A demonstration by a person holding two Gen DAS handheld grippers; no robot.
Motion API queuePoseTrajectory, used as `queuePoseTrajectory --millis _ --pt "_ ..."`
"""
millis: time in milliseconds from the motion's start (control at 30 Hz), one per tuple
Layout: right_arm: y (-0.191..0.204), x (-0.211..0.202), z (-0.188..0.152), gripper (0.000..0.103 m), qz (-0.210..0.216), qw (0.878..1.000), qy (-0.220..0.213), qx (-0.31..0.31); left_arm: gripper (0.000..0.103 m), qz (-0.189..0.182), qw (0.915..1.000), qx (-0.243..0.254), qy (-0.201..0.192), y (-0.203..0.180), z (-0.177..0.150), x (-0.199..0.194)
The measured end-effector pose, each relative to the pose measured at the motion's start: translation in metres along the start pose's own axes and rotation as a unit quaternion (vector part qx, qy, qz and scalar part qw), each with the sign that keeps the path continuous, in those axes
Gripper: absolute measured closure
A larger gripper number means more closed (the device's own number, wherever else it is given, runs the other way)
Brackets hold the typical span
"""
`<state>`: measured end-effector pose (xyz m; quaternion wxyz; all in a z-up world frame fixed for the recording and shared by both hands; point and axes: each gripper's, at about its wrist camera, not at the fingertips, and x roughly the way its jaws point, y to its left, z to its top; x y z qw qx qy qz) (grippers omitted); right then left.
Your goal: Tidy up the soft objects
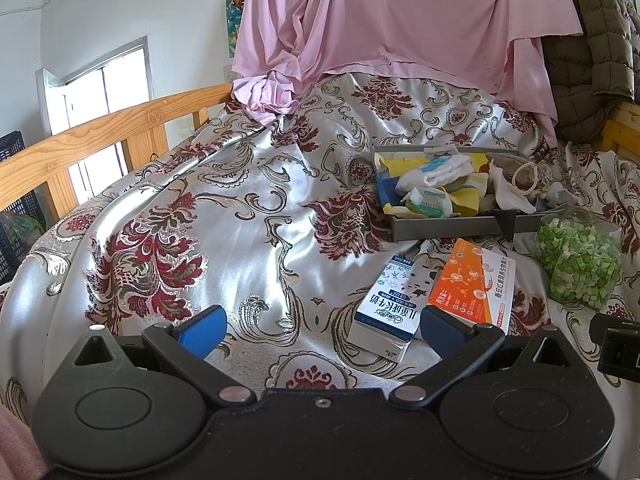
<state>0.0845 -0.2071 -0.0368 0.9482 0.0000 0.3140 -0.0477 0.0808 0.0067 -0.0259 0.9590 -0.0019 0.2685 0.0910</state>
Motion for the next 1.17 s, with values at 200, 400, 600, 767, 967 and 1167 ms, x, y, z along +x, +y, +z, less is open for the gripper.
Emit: queuePoseTrajectory --millis 200,400,600,767,967,1167 --pt "0.0 0.0 0.0 0.0 0.0 1.0 0.0 0.0 0.001 0.0 1.0 0.0 0.0 0.0001 0.0 0.0002" --pt "0.0001 0.0 0.0 0.0 0.0 1.0 0.0 0.0 0.001 0.0 1.0 0.0 0.0 -0.0002 0.0006 -0.0006" --pt "0.0001 0.0001 -0.0001 0.0 0.0 1.0 0.0 0.0 0.001 0.007 1.0 0.003 -0.005 -0.0005 0.0 -0.001" --pt "0.0 0.0004 -0.0001 0.0 0.0 1.0 0.0 0.0 0.001 -0.007 0.9999 0.001 0.01 0.0012 -0.0003 0.001" --pt "0.0002 0.0004 -0.0001 0.0 0.0 1.0 0.0 0.0 0.001 -0.003 0.9999 -0.004 0.016 0.0024 -0.0001 0.0018" --pt "0.0004 0.0005 0.0 0.0 0.0 1.0 0.001 0.0 0.001 0.002 0.9996 -0.012 0.025 0.0033 0.0001 0.003"
